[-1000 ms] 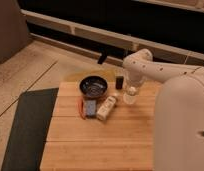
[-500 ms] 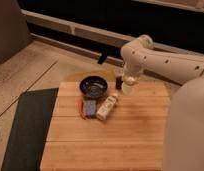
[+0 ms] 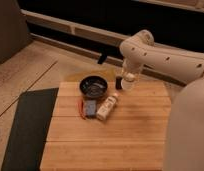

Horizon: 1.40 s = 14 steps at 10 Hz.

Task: Place the ceramic cup over the eraser

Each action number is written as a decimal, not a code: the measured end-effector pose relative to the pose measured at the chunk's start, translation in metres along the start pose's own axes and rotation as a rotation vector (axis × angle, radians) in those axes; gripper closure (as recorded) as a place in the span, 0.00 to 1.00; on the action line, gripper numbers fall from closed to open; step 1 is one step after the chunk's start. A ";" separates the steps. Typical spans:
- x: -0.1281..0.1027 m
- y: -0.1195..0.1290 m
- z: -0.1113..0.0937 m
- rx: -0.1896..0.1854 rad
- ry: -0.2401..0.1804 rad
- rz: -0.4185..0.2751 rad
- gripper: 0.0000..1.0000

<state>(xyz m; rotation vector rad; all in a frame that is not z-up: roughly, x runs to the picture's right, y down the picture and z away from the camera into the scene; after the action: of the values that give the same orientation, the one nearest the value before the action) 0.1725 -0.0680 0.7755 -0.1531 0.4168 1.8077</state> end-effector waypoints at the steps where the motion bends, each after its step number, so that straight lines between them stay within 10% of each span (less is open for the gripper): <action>1: 0.000 0.000 0.001 0.001 0.002 0.000 1.00; 7: -0.061 0.034 -0.007 0.063 -0.104 -0.094 1.00; 14: -0.070 0.064 0.014 -0.031 -0.070 -0.103 1.00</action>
<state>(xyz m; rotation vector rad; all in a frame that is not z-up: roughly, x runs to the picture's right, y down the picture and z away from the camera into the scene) 0.1325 -0.1406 0.8235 -0.1301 0.3251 1.7140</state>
